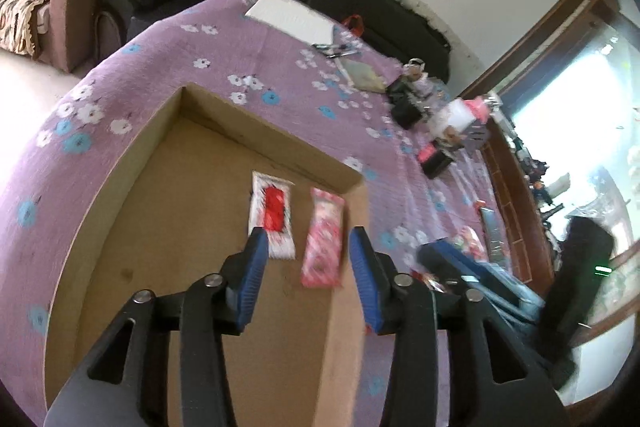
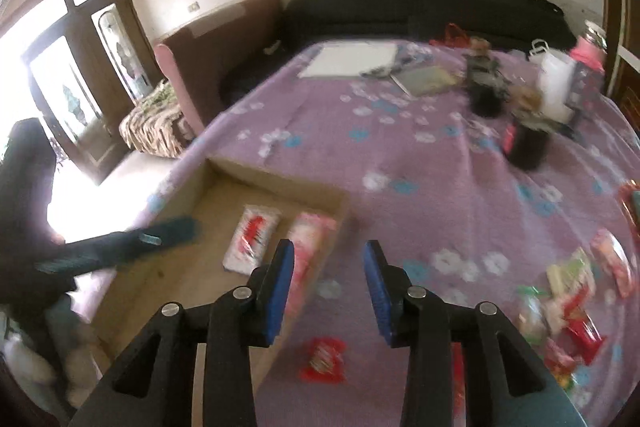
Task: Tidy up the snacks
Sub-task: 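Grasp the small red candy with the right tool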
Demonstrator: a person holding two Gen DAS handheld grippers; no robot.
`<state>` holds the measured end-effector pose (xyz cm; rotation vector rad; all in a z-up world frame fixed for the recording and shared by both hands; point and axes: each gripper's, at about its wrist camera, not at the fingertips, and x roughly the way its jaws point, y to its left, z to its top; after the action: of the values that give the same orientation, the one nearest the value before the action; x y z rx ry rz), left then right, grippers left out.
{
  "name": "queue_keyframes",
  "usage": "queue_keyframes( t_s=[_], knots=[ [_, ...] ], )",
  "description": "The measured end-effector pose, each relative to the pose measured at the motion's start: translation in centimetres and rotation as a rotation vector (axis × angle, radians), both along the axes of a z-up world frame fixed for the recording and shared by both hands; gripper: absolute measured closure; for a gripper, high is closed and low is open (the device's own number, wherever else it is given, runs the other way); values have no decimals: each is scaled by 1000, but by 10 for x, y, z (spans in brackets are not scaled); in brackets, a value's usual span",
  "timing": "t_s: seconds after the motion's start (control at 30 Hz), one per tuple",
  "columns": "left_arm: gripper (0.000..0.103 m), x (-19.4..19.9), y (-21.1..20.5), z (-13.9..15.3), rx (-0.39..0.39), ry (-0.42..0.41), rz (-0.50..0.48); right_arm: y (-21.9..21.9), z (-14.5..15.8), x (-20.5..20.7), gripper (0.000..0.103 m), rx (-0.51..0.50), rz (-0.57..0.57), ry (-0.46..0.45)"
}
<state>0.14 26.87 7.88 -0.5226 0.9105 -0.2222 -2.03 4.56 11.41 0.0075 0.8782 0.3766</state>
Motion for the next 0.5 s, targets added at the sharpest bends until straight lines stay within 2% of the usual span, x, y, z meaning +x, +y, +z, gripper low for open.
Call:
queue_keyframes(
  t_s=[0.07, 0.2, 0.4, 0.47, 0.5],
  knots=[
    [50, -18, -2, 4, -24, -18, 6, -9, -13, -7, 65, -19, 16, 40],
    [50, -46, -15, 9, -29, -42, -13, -10, -39, -17, 68, -51, 37, 97],
    [50, -70, -32, 18, -17, -75, -34, 4, -66, -18, 70, -28, 67, 159],
    [50, -74, -36, 20, -21, -80, -42, 5, -71, -17, 83, -8, 77, 179],
    [50, -77, -38, 21, -21, -81, -42, 5, -71, -19, 84, -3, 84, 177]
  ],
)
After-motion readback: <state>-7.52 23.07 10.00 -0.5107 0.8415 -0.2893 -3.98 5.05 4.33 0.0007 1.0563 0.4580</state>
